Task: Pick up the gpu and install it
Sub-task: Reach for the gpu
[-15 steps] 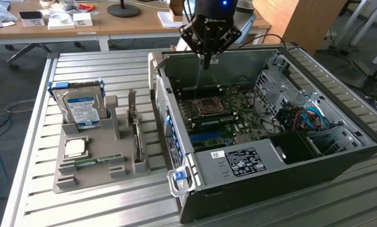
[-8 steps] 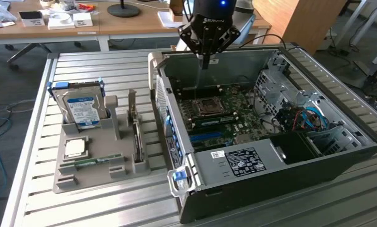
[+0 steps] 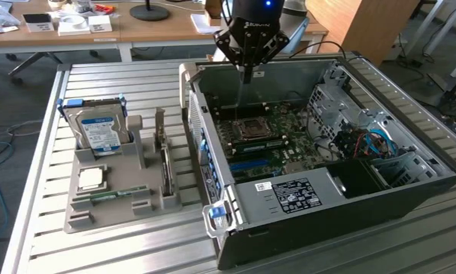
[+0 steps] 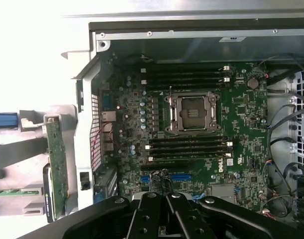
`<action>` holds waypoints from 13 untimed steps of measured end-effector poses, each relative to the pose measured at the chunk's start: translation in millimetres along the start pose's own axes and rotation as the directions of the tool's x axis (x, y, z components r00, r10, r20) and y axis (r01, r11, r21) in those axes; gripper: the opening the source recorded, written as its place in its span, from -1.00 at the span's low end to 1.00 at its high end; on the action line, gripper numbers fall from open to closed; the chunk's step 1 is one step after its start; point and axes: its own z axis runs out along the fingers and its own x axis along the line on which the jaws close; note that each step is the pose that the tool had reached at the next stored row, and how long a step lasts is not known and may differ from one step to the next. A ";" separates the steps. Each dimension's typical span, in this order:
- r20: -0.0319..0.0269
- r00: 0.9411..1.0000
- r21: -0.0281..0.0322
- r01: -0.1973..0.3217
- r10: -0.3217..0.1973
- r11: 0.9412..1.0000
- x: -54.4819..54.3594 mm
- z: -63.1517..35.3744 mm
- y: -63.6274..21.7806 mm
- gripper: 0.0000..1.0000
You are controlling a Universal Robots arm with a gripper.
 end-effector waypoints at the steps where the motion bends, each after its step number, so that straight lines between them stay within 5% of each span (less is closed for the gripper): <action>1: 0.000 1.000 0.000 0.000 0.000 1.000 0.3 0.0 0.0 -0.79; 13: 0.000 1.000 0.000 0.000 0.000 1.000 5.9 -0.1 -0.4 -0.79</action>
